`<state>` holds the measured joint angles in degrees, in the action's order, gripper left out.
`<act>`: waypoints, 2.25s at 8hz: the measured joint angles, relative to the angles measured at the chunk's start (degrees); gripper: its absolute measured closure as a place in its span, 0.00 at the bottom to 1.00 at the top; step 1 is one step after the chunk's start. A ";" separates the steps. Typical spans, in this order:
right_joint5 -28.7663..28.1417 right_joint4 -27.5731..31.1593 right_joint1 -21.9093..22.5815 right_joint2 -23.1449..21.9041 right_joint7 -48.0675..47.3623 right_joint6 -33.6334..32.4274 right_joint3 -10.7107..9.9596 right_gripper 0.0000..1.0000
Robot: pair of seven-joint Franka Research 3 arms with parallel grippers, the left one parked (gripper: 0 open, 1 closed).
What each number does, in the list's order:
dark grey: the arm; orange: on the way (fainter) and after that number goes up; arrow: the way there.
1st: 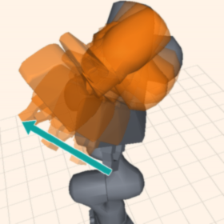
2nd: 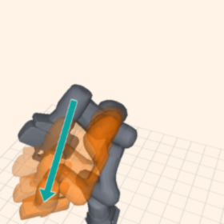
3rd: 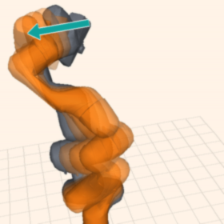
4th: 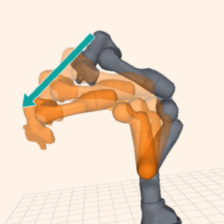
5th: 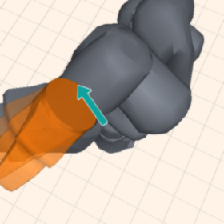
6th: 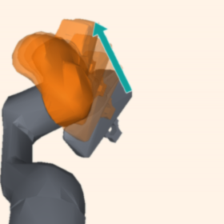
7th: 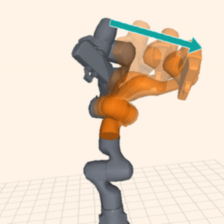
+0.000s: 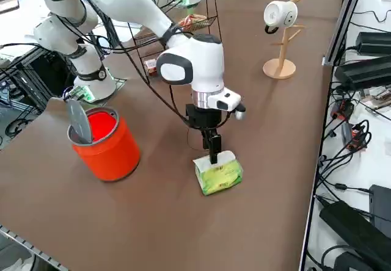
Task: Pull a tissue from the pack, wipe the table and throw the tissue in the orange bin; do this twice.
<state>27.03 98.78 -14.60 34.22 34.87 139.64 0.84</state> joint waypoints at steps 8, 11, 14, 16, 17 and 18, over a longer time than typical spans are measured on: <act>1.36 -0.66 0.26 2.02 0.00 1.12 -0.09 0.89; 1.36 -0.78 0.24 2.02 0.00 1.13 -0.35 0.95; 1.20 -2.16 0.22 2.03 -0.85 1.14 -0.57 0.99; 1.12 -3.07 0.43 1.89 -4.56 -0.34 -0.45 0.99; 1.12 -3.56 0.71 1.48 -5.99 -2.33 -0.32 0.99; 1.11 -3.76 1.04 0.59 -6.94 -4.44 -0.25 0.99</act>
<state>28.13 95.02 -13.56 34.81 27.93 135.20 0.59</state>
